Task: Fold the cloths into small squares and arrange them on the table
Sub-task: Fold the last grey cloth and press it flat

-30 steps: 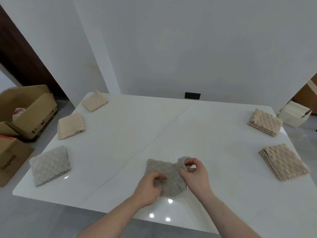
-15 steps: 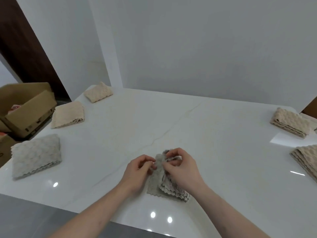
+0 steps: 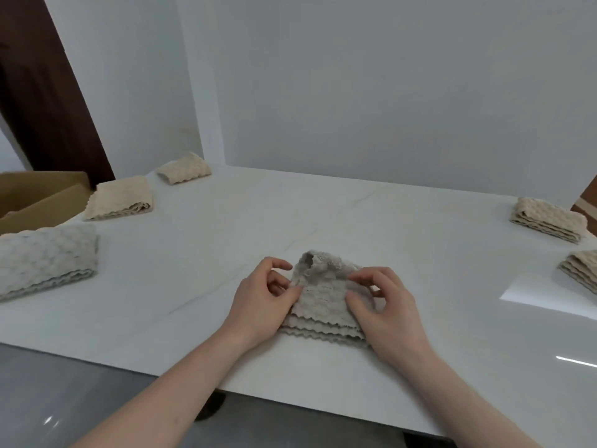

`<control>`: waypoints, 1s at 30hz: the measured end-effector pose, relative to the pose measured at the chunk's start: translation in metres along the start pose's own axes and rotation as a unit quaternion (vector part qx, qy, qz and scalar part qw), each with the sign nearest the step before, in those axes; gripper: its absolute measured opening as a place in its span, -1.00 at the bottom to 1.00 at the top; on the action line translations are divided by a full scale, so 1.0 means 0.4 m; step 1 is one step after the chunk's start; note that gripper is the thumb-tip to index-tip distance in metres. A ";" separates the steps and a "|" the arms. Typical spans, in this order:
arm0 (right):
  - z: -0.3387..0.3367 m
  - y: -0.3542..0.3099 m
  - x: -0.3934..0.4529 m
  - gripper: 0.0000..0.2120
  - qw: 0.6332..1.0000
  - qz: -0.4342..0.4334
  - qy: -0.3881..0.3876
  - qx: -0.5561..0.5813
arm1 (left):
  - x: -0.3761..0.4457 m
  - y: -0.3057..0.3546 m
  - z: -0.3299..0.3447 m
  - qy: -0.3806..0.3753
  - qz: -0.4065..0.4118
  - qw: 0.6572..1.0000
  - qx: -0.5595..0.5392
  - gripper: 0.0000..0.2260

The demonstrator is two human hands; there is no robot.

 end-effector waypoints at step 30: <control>0.028 0.000 -0.039 -0.46 0.964 -0.024 -0.136 -0.229 | -0.008 0.003 0.051 -0.104 0.066 0.931 0.343 -0.52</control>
Point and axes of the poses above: each hand's wrist, its own x-axis towards the middle knuckle, its own z-axis out of the palm, y = z × x, the point moved 2 cm from there along x, towards the middle knuckle, and after that the axes turned 5 degrees about -x, right-handed, at the moved point
